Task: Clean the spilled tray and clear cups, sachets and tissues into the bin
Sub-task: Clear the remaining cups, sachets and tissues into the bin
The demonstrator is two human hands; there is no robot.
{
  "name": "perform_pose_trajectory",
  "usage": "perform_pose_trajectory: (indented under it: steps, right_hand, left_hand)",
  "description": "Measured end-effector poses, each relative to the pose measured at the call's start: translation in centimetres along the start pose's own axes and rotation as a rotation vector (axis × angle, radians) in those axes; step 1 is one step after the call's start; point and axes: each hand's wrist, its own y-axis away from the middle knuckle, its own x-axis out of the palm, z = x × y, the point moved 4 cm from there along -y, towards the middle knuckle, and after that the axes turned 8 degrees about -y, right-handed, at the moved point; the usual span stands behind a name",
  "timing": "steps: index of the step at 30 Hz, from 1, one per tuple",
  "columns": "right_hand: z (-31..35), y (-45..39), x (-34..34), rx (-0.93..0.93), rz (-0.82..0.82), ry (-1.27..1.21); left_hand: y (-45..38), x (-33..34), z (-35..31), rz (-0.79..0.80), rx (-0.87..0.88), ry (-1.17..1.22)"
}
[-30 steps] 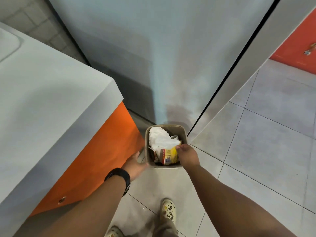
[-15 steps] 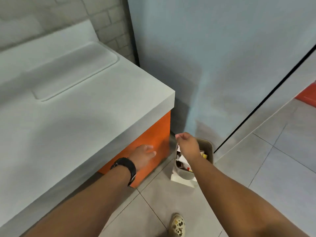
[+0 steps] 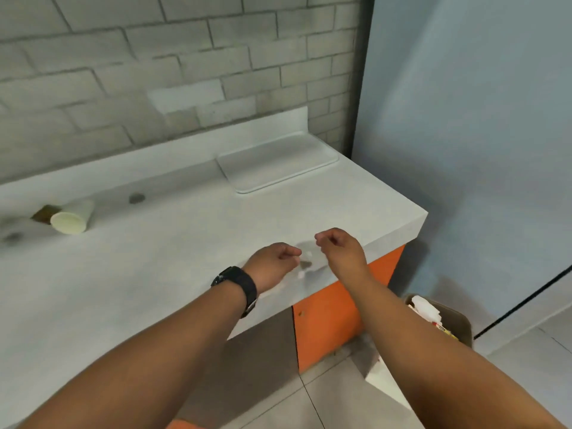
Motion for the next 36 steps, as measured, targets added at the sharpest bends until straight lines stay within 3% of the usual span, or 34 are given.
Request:
perform_pose_trajectory:
  steps: [10, 28, 36]
  right_hand:
    - [6.2, 1.9, 15.4, -0.127, 0.31, 0.101]
    - [11.0, -2.5, 34.9, -0.203, 0.757, 0.232]
    - [10.3, -2.5, 41.6, -0.186, 0.894, 0.26]
  left_hand:
    - [6.2, -12.4, 10.4, -0.272, -0.112, 0.122]
    - [8.3, -25.5, 22.1, -0.615, -0.353, 0.235]
    - [10.1, -28.3, 29.3, -0.739, -0.485, 0.339]
